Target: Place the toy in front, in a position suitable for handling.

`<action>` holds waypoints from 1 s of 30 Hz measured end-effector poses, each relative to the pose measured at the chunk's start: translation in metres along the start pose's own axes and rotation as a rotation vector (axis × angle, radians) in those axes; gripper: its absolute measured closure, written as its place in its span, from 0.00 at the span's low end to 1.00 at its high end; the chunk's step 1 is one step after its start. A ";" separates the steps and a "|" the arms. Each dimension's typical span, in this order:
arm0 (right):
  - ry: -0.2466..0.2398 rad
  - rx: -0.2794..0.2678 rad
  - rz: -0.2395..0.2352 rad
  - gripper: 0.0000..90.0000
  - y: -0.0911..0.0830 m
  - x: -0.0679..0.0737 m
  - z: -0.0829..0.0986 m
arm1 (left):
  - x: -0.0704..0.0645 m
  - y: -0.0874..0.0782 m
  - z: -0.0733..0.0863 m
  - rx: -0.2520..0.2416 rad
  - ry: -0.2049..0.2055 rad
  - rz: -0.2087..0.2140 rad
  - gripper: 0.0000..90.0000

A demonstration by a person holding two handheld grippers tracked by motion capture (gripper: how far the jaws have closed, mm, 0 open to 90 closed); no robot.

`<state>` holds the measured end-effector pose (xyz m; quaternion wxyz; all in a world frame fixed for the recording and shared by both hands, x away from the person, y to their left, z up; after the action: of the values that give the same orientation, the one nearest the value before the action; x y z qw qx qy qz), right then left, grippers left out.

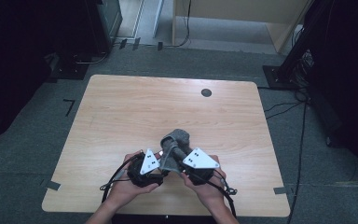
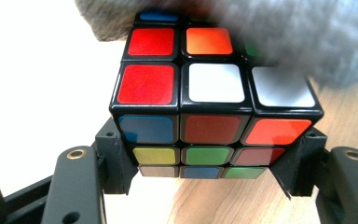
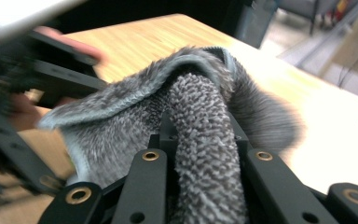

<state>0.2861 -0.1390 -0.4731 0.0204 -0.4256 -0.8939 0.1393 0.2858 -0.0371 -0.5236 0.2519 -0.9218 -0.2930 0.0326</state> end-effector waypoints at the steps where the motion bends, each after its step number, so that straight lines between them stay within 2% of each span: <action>1: 0.015 -0.033 -0.041 0.86 -0.002 0.009 -0.004 | 0.000 0.000 0.000 0.000 -0.001 0.000 0.38; 2: 0.015 -0.033 -0.041 0.86 -0.002 0.009 -0.004 | -0.001 0.001 0.000 0.003 0.003 0.001 0.38; 3: -0.003 -0.041 -0.080 0.86 -0.001 0.021 -0.006 | -0.002 0.002 0.000 0.001 0.015 -0.006 0.38; 4: -0.043 -0.039 -0.094 0.86 0.001 0.033 -0.006 | -0.004 0.002 0.000 0.001 0.035 -0.016 0.38; 5: -0.085 -0.038 -0.088 0.86 0.003 0.041 -0.006 | -0.005 0.003 0.000 -0.004 0.046 -0.018 0.38; 6: -0.110 -0.036 -0.082 0.86 0.004 0.044 -0.007 | -0.005 0.002 0.000 -0.010 0.053 -0.022 0.38; 7: -0.108 -0.035 -0.079 0.86 0.005 0.043 -0.007 | -0.004 0.001 0.000 -0.013 0.058 -0.028 0.38; 8: -0.082 -0.037 -0.080 0.86 0.004 0.037 -0.007 | -0.003 0.000 -0.001 -0.021 0.049 -0.032 0.38; 9: -0.054 -0.041 -0.059 0.86 0.003 0.029 -0.007 | -0.001 -0.001 -0.002 -0.024 0.043 -0.034 0.38; 10: -0.044 -0.041 -0.014 0.86 0.002 0.019 -0.006 | 0.000 -0.001 -0.001 -0.024 0.038 -0.036 0.38; 11: -0.013 -0.031 0.020 0.86 0.000 0.009 -0.002 | 0.000 0.000 -0.001 -0.021 0.036 -0.039 0.38; 12: -0.013 -0.031 0.020 0.86 0.000 0.009 -0.002 | 0.000 0.001 0.000 -0.019 0.038 -0.037 0.38; 13: -0.002 -0.032 0.012 0.86 0.000 0.011 -0.002 | -0.001 0.002 0.000 -0.018 0.041 -0.037 0.38; 14: -0.014 -0.039 -0.009 0.86 0.000 0.019 -0.003 | -0.002 0.002 0.000 -0.018 0.047 -0.035 0.38; 16: -0.083 -0.046 -0.038 0.86 0.002 0.036 -0.005 | -0.004 0.002 -0.001 -0.021 0.053 -0.034 0.38; 18: -0.120 -0.038 -0.058 0.85 0.004 0.041 -0.008 | -0.003 0.000 -0.002 -0.029 0.049 -0.032 0.38; 19: -0.104 -0.039 -0.068 0.84 0.004 0.038 -0.009 | -0.002 -0.001 -0.003 -0.036 0.043 -0.033 0.38; 21: -0.038 -0.053 -0.081 0.83 0.004 0.024 -0.009 | -0.001 -0.001 -0.004 -0.036 0.041 -0.039 0.38; 23: 0.007 -0.042 -0.081 0.84 0.004 0.014 -0.004 | -0.002 0.000 -0.002 -0.028 0.038 -0.032 0.38; 24: 0.014 -0.039 -0.084 0.84 0.003 0.014 -0.003 | -0.003 0.001 -0.001 -0.023 0.038 -0.027 0.38; 26: -0.025 -0.037 -0.083 0.85 0.003 0.023 -0.003 | -0.004 0.002 -0.001 -0.022 0.039 -0.025 0.38; 27: -0.036 -0.046 -0.127 0.85 0.005 0.036 -0.006 | -0.004 0.002 -0.002 -0.026 0.038 -0.024 0.38; 30: -0.024 -0.056 -0.142 0.85 0.005 0.036 -0.009 | -0.002 -0.001 -0.005 -0.050 0.031 -0.043 0.38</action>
<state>0.2683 -0.1069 -0.4690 0.0075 -0.3599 -0.9255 0.1177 0.2849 -0.0401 -0.5190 0.2341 -0.9217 -0.3093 0.0055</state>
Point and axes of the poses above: each handheld gripper's, and its own axes: y roughly forward along the jaws, z roughly out of its underside, x roughly to its left, the point moved 9 cm from there along y, roughly forward along the jaws, and after that the axes turned 9 degrees about -x, right-handed, at the moved point
